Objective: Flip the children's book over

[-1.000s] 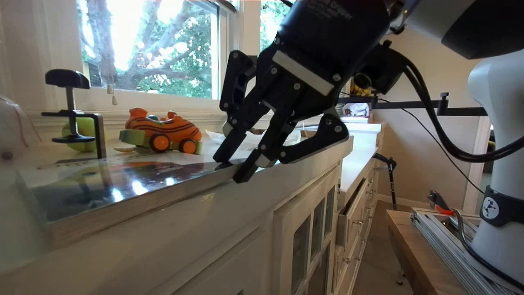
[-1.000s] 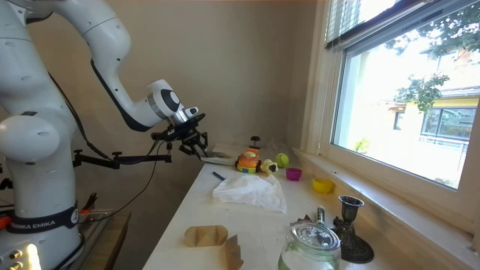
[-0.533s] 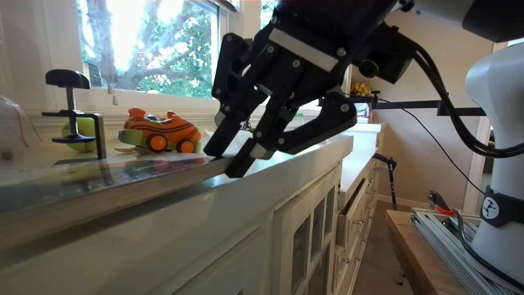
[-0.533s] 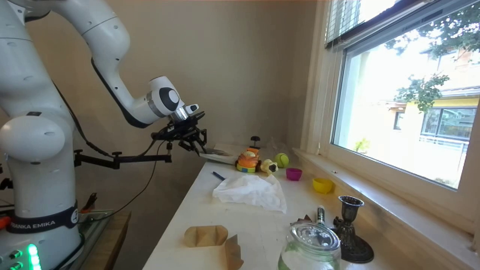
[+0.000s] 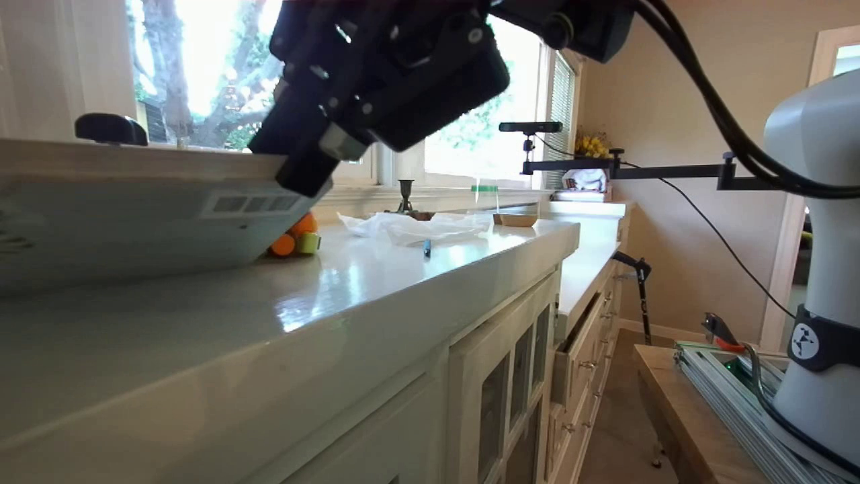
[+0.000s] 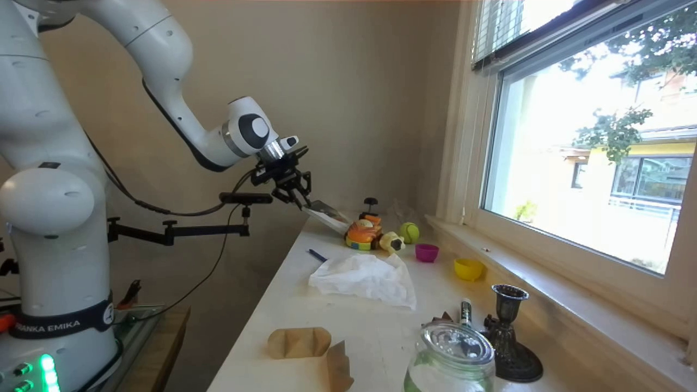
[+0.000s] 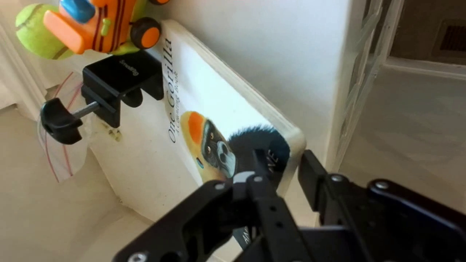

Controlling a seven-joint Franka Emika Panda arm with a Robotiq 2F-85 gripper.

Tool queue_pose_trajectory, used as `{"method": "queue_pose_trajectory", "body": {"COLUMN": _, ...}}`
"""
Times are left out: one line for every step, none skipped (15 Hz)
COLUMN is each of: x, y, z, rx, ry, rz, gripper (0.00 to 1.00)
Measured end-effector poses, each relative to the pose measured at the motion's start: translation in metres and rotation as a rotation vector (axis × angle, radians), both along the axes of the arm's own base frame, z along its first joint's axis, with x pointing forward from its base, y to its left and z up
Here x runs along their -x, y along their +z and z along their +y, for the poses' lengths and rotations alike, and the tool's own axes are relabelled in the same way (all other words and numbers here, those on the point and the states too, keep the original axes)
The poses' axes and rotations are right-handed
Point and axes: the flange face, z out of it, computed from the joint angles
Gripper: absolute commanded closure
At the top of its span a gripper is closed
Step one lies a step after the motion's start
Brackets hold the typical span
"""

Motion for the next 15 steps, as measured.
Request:
{"method": "queue_pose_trajectory", "body": {"x": -0.003, "y": 0.005, "z": 0.001, "rx": -0.001, "ry": -0.002, "rz": -0.007, "gripper": 0.91}}
{"method": "queue_pose_trajectory", "body": {"x": -0.006, "y": 0.009, "z": 0.002, "rx": -0.001, "ry": -0.003, "rz": -0.012, "gripper": 0.93}}
{"method": "queue_pose_trajectory", "body": {"x": -0.009, "y": 0.013, "z": 0.003, "rx": -0.002, "ry": -0.003, "rz": -0.019, "gripper": 0.97}}
{"method": "queue_pose_trajectory", "body": {"x": -0.011, "y": 0.017, "z": 0.003, "rx": -0.001, "ry": -0.005, "rz": -0.024, "gripper": 0.97}}
{"method": "queue_pose_trajectory", "body": {"x": -0.013, "y": 0.020, "z": 0.003, "rx": -0.002, "ry": -0.008, "rz": -0.030, "gripper": 0.94}}
{"method": "queue_pose_trajectory", "body": {"x": -0.016, "y": 0.024, "z": 0.002, "rx": -0.001, "ry": -0.011, "rz": -0.035, "gripper": 0.94}}
{"method": "queue_pose_trajectory", "body": {"x": -0.019, "y": 0.027, "z": 0.000, "rx": 0.001, "ry": -0.015, "rz": -0.039, "gripper": 0.94}}
{"method": "queue_pose_trajectory", "body": {"x": -0.022, "y": 0.029, "z": -0.002, "rx": 0.003, "ry": -0.021, "rz": -0.042, "gripper": 0.94}}
{"method": "queue_pose_trajectory", "body": {"x": -0.025, "y": 0.031, "z": -0.004, "rx": 0.005, "ry": -0.027, "rz": -0.044, "gripper": 0.94}}
{"method": "queue_pose_trajectory", "body": {"x": -0.028, "y": 0.033, "z": -0.007, "rx": 0.006, "ry": -0.034, "rz": -0.045, "gripper": 0.94}}
{"method": "queue_pose_trajectory", "body": {"x": -0.031, "y": 0.035, "z": -0.011, "rx": 0.006, "ry": -0.042, "rz": -0.046, "gripper": 0.95}}
{"method": "queue_pose_trajectory", "body": {"x": -0.035, "y": 0.036, "z": -0.015, "rx": 0.003, "ry": -0.051, "rz": -0.044, "gripper": 0.95}}
{"method": "queue_pose_trajectory", "body": {"x": -0.038, "y": 0.038, "z": -0.018, "rx": -0.004, "ry": -0.057, "rz": -0.040, "gripper": 0.96}}
{"method": "queue_pose_trajectory", "body": {"x": -0.042, "y": 0.041, "z": -0.022, "rx": -0.010, "ry": -0.062, "rz": -0.036, "gripper": 0.95}}
{"method": "queue_pose_trajectory", "body": {"x": -0.045, "y": 0.043, "z": -0.026, "rx": -0.019, "ry": -0.068, "rz": -0.031, "gripper": 0.95}}
